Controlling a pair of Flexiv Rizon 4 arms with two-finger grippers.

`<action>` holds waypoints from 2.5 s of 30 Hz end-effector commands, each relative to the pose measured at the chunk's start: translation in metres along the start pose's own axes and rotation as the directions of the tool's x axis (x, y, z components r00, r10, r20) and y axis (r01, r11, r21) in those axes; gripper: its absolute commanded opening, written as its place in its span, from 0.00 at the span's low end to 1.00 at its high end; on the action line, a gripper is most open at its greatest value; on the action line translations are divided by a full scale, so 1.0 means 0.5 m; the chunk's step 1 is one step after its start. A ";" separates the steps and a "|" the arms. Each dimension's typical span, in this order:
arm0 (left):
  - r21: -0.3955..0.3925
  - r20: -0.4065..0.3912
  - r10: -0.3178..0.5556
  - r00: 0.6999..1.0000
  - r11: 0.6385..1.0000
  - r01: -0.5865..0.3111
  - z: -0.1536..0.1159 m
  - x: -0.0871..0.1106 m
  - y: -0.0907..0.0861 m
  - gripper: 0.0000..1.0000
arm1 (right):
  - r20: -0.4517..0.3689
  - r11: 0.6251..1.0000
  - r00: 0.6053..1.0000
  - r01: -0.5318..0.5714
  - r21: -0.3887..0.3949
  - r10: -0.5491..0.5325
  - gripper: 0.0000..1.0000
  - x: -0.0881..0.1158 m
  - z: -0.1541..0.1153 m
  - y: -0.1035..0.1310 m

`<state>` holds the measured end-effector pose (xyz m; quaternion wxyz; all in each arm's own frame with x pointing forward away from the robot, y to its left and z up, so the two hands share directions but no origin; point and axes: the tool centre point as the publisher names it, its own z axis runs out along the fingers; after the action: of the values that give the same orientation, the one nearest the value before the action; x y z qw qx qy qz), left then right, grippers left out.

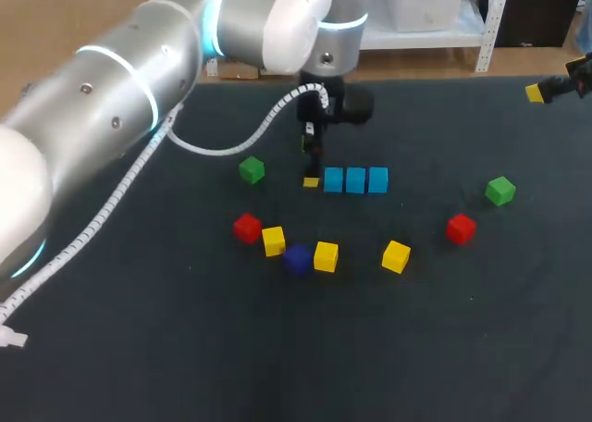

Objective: Place the blue cubes, place green cubes on the blue cubes, place the yellow cubes on the green cubes, then place the red cubes on the yellow cubes, and place purple cube on the red cubes.

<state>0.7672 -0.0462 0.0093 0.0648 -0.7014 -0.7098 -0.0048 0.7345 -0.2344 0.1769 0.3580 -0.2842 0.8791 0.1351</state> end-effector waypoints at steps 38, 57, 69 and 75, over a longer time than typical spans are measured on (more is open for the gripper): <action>-0.116 -0.038 -0.255 0.966 0.962 0.249 0.000 0.214 -0.041 1.00 | 0.001 1.000 1.000 0.001 -0.007 -0.001 1.00 0.000 -0.001 -0.002; -0.094 0.073 -0.450 0.890 0.886 0.455 0.011 0.200 0.010 0.84 | 0.001 1.000 1.000 0.001 -0.007 -0.001 1.00 0.000 -0.001 -0.002; -0.066 0.056 -0.469 0.881 0.879 0.472 0.033 0.169 0.006 0.50 | 0.001 1.000 1.000 0.001 -0.007 -0.001 1.00 0.000 -0.001 -0.002; -0.059 0.039 -0.474 0.880 0.878 0.475 0.040 0.170 0.005 0.39 | 0.001 1.000 1.000 0.001 -0.007 -0.001 1.00 0.000 -0.001 -0.002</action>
<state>0.7615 0.0430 -0.0014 0.0226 -0.5079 -0.8603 -0.0363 0.7345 -0.2344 0.1769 0.3580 -0.2842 0.8791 0.1351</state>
